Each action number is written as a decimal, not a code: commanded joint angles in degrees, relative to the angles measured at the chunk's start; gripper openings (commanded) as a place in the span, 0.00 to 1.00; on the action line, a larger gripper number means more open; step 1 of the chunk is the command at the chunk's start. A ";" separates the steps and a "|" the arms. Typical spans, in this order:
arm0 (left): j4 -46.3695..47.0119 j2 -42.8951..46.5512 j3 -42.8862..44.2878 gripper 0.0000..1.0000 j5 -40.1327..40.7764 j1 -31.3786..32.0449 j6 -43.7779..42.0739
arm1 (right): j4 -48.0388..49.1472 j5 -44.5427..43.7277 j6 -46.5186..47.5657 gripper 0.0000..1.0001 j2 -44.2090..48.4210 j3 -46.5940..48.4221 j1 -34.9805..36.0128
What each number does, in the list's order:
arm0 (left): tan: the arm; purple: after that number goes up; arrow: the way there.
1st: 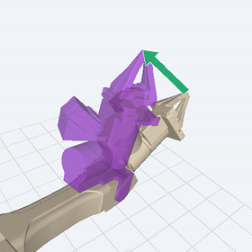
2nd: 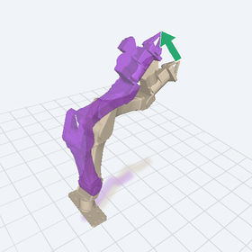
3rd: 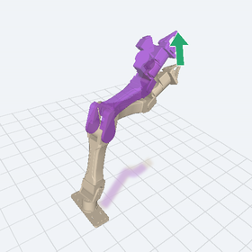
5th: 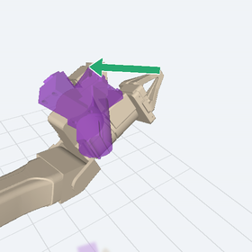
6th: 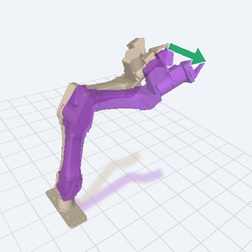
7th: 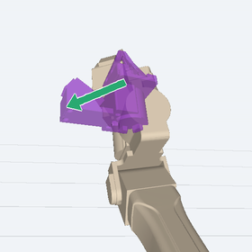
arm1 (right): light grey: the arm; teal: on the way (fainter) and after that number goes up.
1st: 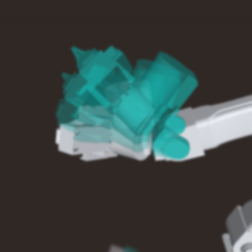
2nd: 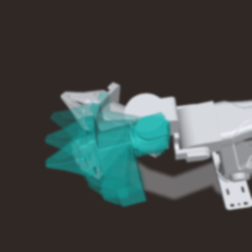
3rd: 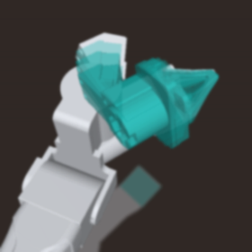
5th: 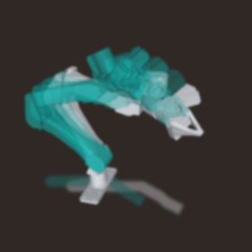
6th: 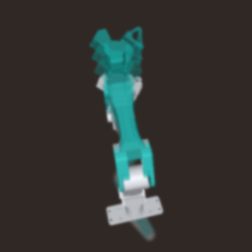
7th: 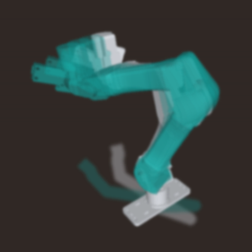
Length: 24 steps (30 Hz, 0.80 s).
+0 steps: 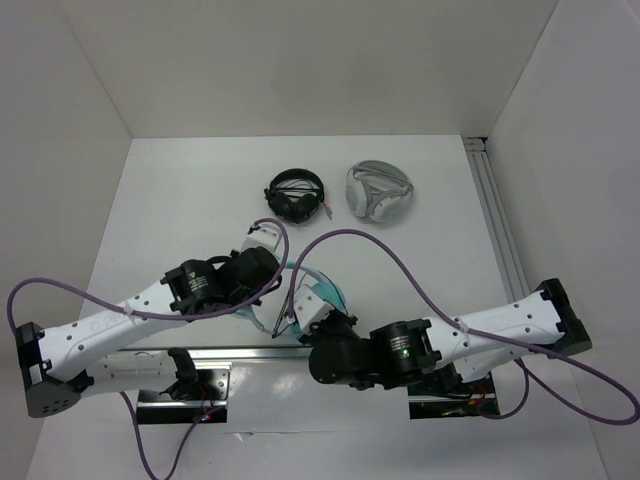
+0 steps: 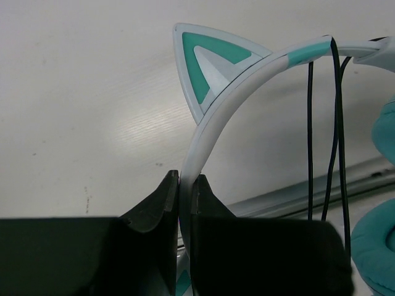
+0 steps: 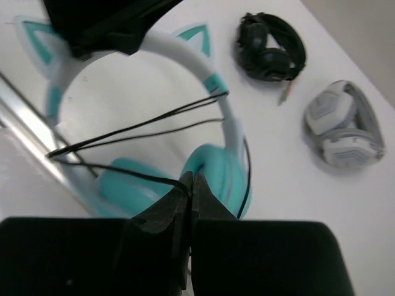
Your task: Wrap the headphones
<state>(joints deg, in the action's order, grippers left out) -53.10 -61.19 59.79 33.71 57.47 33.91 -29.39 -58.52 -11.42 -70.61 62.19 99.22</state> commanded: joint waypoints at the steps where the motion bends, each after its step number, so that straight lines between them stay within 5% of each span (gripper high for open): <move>1: 4.94 0.99 -0.38 0.00 -5.93 2.20 -7.54 | 2.13 -6.97 9.21 0.01 3.99 -1.02 -4.45; 17: 6.08 -0.77 -1.43 0.00 -10.77 2.73 -8.69 | 19.81 4.89 22.58 0.15 10.05 -8.05 -20.29; 20: 6.08 -1.30 -1.43 0.00 -10.77 2.73 -8.69 | 20.86 10.17 22.58 0.01 9.53 -8.05 -23.80; 24: 6.08 -0.77 -1.43 0.00 -10.77 2.73 -8.69 | 22.34 15.36 21.35 0.00 8.03 -10.33 -28.10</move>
<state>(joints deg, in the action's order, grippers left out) -42.78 -62.89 58.81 26.09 59.51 28.62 -13.98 -42.37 9.69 -62.89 52.34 74.87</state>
